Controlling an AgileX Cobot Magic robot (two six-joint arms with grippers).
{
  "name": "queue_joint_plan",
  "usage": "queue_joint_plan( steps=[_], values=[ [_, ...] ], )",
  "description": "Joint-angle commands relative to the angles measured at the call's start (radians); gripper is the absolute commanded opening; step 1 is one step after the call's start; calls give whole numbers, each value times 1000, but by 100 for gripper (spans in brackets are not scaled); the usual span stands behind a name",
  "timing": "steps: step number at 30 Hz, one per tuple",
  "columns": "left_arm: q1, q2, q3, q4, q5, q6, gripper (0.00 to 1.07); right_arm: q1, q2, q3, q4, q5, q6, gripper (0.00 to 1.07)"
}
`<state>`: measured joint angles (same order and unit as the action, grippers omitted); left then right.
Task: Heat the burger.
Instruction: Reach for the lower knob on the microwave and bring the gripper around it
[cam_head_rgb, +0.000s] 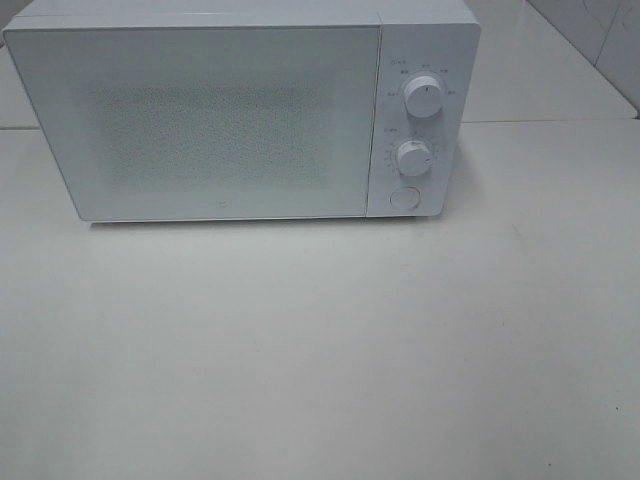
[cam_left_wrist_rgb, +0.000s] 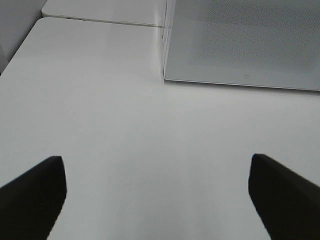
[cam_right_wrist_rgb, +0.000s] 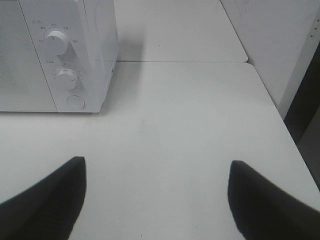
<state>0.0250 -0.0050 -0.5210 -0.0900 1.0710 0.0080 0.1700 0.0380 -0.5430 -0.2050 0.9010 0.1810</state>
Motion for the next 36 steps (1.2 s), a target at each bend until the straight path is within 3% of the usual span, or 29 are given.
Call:
queue_joint_plan(
  steps=[1, 24, 36],
  values=[
    [4, -21, 4, -8, 1, -8, 91, -3, 80, -9, -2, -111, 43, 74],
    [4, -21, 4, -8, 1, -8, 91, -3, 584, -9, -2, -554, 70, 73],
    [4, -21, 4, -8, 1, -8, 91, -3, 771, -9, 0, -741, 77, 73]
  ],
)
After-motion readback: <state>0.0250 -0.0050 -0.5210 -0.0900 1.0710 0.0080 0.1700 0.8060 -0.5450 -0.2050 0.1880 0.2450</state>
